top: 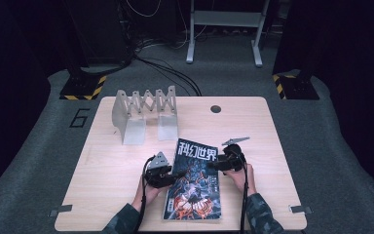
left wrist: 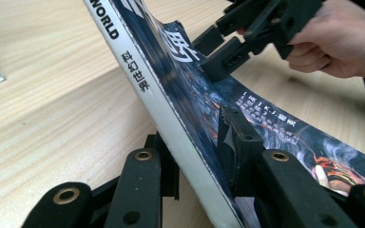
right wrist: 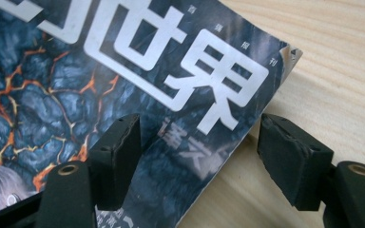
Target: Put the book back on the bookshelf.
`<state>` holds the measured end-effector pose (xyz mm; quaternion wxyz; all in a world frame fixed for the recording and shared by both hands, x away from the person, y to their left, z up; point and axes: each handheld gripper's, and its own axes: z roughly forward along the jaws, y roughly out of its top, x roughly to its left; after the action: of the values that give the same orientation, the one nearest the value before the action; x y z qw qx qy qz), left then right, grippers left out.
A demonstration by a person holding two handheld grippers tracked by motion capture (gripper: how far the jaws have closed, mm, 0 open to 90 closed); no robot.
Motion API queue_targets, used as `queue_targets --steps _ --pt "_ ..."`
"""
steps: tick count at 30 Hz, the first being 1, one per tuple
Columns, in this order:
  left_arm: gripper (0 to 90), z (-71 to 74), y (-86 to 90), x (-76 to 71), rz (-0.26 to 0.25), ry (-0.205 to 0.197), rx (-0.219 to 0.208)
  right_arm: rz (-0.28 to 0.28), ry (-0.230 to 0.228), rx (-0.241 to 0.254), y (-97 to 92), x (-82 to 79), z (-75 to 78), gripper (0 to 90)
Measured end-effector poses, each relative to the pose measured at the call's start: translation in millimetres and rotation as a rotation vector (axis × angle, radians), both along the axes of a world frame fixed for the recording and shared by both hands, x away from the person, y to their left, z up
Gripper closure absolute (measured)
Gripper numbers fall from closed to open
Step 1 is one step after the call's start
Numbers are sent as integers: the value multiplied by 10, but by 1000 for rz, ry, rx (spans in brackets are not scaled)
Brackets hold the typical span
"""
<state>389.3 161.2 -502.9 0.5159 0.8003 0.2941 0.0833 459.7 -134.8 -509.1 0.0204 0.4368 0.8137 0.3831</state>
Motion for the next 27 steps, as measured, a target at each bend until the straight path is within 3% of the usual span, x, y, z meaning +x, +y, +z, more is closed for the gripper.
queue_targets --steps 8,12,16,18,23,27 --pt "709 -7 26 -8 -14 -14 -16 32 13 63 -15 124 -58 234" --pt "711 0 28 -21 -22 -20 -28 43 15 124 -45 162 -97 213" --pt "711 14 40 -14 -38 -21 -19 71 32 176 -52 197 -93 265" --pt "709 11 44 0 -30 -26 -24 67 27 152 -33 190 -51 281" --pt "693 17 75 57 -35 29 -33 35 -7 140 -62 132 29 402" --pt "677 37 82 119 -42 63 -10 15 -39 114 -68 84 97 490"
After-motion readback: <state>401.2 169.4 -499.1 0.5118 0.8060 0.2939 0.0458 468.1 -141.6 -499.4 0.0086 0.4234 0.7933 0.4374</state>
